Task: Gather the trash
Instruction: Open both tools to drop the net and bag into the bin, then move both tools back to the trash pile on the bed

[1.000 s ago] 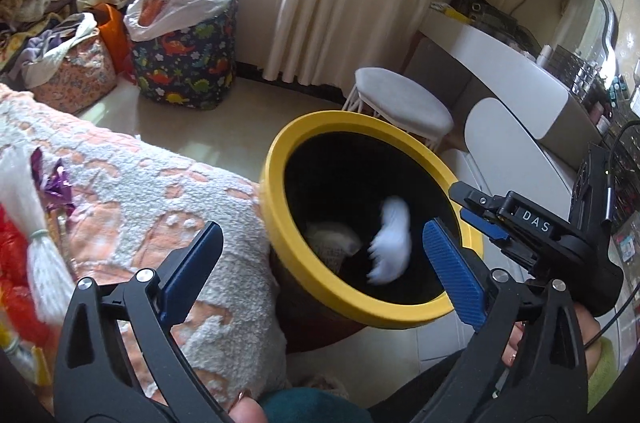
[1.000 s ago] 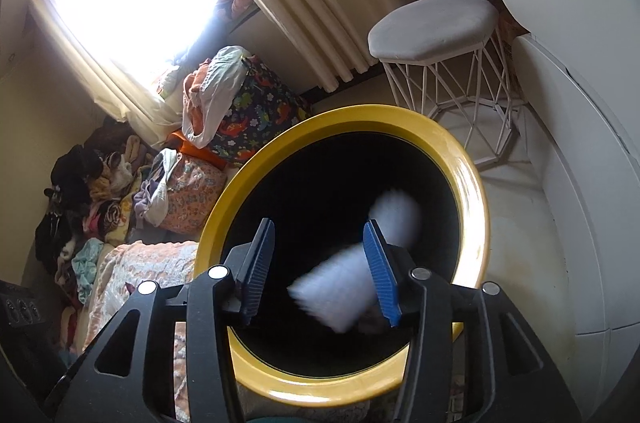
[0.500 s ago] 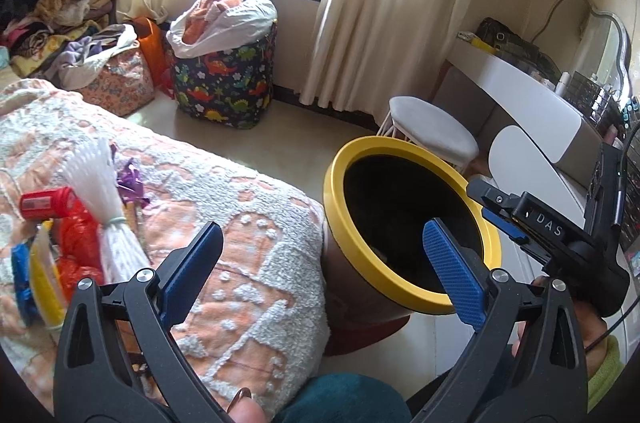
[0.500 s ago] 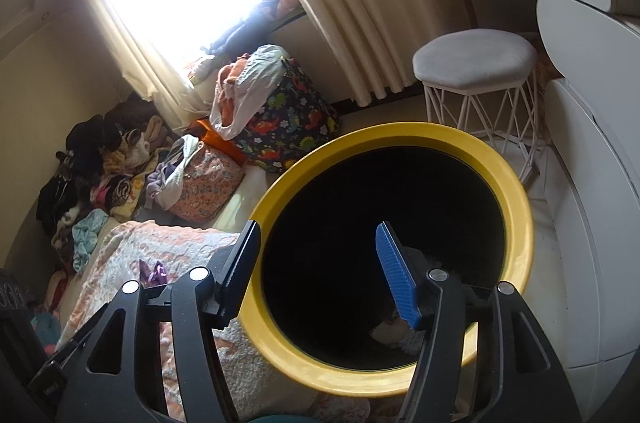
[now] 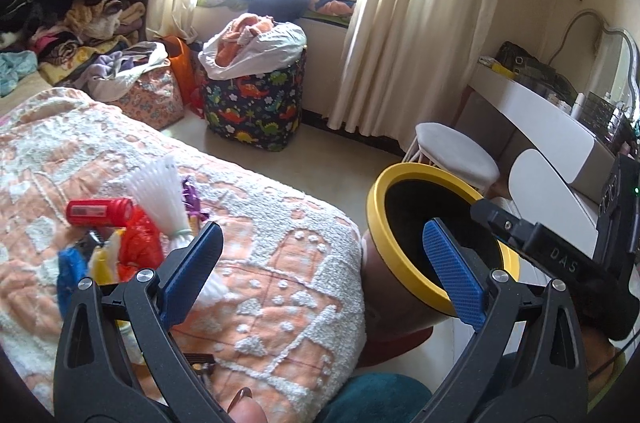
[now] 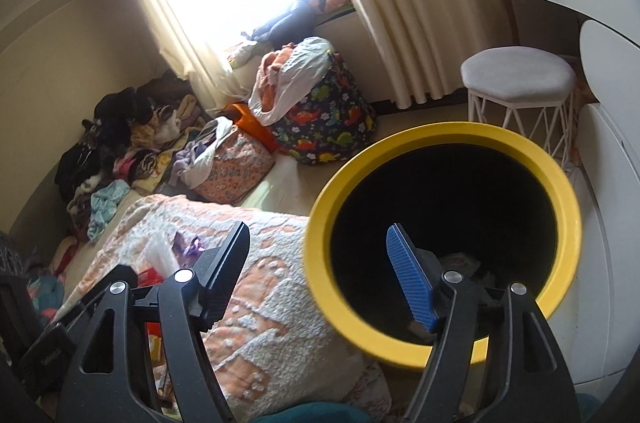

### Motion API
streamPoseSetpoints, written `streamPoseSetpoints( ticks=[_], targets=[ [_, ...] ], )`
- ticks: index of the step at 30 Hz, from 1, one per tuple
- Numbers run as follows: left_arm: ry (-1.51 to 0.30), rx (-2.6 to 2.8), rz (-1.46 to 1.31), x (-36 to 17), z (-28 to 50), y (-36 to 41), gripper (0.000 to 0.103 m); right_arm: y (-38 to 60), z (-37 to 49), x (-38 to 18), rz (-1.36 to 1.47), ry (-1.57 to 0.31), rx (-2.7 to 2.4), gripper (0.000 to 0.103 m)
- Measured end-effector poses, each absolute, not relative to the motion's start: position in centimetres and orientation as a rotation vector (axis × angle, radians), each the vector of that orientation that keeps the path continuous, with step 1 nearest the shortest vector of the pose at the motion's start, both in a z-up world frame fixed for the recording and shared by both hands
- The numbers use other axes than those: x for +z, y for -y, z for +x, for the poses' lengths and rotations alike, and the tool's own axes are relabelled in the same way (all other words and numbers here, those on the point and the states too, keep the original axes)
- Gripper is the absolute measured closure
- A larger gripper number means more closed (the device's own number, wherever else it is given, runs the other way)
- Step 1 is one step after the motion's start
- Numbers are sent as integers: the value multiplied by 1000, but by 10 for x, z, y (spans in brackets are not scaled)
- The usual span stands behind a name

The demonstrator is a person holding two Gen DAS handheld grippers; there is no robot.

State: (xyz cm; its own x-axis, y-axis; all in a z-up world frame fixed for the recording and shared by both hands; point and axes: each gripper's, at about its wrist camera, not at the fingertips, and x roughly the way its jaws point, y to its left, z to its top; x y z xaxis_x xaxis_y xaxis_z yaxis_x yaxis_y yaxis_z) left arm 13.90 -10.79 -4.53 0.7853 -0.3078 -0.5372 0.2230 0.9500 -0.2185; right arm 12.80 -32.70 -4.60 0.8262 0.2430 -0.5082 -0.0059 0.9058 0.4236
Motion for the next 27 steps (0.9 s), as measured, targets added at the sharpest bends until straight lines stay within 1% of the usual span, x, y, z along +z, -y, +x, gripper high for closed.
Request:
streamPoseSetpoints(
  ticks=[6, 9, 27],
  targets=[
    [-576, -238, -154, -40, 134, 89, 11, 306, 121, -41, 403, -588, 192, 34],
    [-569, -221, -164, -39, 132, 80, 11, 295, 117, -37, 393, -585, 211, 31],
    [-558, -142, -224, -36, 124, 32, 11, 240, 101, -33, 284, -606, 323, 29]
  ],
)
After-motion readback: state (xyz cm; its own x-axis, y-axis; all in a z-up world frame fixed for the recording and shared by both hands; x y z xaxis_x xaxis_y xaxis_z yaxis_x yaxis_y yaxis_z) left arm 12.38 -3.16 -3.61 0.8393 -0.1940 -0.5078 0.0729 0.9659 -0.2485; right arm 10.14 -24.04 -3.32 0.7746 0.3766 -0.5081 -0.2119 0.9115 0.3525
